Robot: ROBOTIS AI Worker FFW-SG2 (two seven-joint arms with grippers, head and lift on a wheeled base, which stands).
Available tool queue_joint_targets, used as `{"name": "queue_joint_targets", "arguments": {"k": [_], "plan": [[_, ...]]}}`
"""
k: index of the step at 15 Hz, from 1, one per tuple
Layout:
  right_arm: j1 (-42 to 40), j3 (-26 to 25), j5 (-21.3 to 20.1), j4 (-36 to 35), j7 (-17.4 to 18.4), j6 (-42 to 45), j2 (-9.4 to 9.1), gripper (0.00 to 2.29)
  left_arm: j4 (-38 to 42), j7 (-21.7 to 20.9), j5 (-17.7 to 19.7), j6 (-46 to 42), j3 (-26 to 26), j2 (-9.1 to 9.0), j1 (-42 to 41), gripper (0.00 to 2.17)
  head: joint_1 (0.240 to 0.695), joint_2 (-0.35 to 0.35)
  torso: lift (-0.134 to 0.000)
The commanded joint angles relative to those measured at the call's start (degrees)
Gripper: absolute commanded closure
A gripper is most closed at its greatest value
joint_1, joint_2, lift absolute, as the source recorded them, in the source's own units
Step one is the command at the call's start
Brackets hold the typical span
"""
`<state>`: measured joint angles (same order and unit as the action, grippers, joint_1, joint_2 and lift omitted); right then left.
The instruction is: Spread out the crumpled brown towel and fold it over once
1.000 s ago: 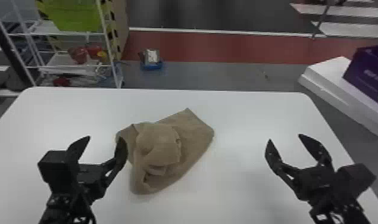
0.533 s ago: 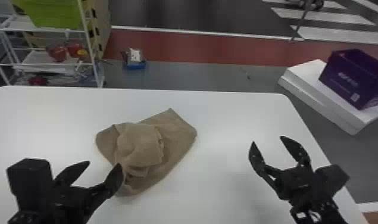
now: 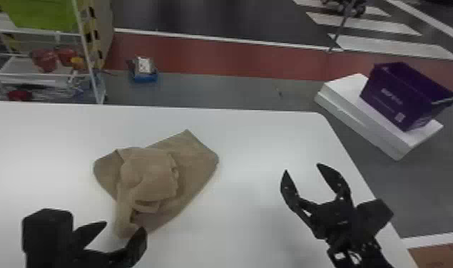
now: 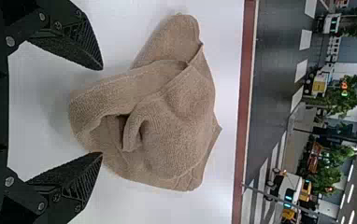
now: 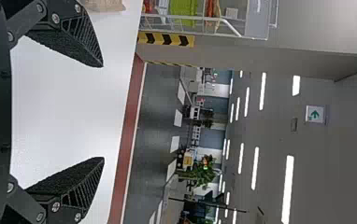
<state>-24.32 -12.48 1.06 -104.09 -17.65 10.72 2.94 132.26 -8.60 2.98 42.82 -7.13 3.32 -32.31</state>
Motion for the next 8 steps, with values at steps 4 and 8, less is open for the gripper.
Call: {"name": "queue_joint_targets", "arguments": {"k": [4,8], "plan": [[0.41,0.00,0.34,0.81,-0.01,0.92,0.31,0.19,-0.77,1.30,-0.08,0.20,-2.89,-0.07,1.02,0.33,0.695,-0.247,-0.123],[0.41,-0.53,0.87,1.87,-0.71,2.15,0.40,0.19,-4.11,2.44,-0.79,-0.85,-4.21,-0.15,3.22,0.33,0.695,-0.264,-0.123]]}}
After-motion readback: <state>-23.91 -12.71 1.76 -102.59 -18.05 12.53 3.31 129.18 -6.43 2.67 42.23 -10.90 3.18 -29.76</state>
